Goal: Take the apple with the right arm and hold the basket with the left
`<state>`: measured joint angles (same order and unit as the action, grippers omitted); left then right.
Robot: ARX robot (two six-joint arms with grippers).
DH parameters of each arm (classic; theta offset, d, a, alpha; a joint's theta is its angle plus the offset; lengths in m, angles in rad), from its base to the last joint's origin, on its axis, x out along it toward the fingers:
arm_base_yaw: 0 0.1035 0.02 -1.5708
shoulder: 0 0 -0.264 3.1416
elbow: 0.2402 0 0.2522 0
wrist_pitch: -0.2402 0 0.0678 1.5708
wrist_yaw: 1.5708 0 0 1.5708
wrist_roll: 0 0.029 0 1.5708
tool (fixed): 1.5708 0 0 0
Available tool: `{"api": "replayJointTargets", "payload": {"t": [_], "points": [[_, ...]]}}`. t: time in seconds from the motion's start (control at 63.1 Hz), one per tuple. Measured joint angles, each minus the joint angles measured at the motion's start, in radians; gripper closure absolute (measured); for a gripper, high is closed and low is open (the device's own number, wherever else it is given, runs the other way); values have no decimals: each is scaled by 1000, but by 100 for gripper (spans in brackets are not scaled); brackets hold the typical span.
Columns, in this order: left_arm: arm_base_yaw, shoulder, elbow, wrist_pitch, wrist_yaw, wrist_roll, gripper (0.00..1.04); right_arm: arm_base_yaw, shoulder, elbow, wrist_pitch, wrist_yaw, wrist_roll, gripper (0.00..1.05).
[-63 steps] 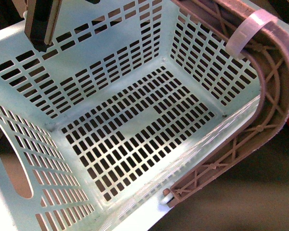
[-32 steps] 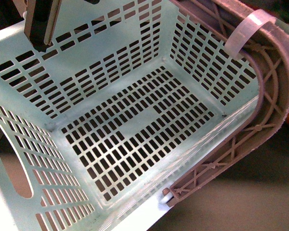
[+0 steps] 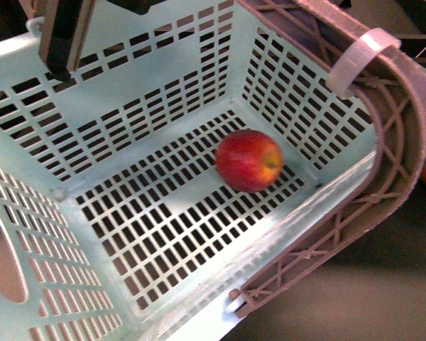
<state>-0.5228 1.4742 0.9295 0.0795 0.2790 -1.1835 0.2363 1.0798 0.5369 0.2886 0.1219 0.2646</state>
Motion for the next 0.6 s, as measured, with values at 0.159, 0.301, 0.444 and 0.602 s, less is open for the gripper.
{"api": "replayJointTargets", "payload": {"t": [0.159, 0.301, 0.444, 0.602], "points": [[1, 0, 0, 0, -5, 0, 99, -103, -137, -141, 224, 11, -161, 27], [-1, 0, 0, 0, 10, -5, 99, -131, -206, -259, 296, -19, -232, 53], [0, 0, 0, 0, -5, -2, 99, -163, -280, -334, 298, -62, -249, 80], [0, 0, 0, 0, -2, -4, 99, -232, -357, -391, 279, -115, -258, 102]]}}
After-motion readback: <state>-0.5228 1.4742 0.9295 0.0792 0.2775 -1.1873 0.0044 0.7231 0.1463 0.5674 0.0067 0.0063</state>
